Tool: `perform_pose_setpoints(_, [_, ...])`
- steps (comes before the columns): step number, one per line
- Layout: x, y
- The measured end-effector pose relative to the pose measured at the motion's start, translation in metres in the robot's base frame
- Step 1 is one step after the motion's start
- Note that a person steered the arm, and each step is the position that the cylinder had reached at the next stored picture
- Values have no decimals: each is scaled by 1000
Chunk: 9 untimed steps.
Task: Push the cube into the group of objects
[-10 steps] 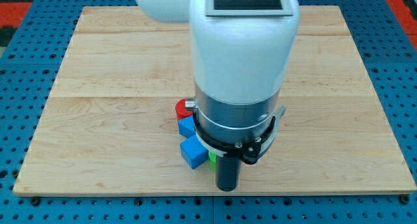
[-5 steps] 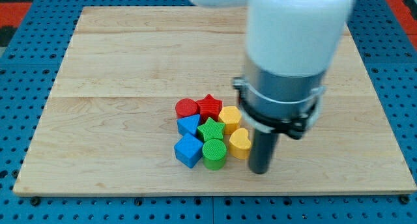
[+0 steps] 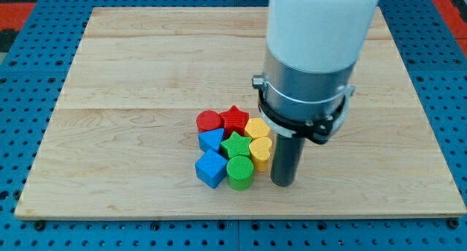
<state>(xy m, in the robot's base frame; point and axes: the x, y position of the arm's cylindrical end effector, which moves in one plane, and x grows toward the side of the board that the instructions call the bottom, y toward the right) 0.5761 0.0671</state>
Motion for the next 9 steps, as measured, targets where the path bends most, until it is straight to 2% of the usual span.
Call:
perform_pose_setpoints(2, [19, 60])
perform_pose_setpoints(3, [42, 49])
perform_pose_setpoints(5, [41, -55])
perform_pose_setpoints(6, [23, -86])
perform_pose_setpoints(9, [17, -79])
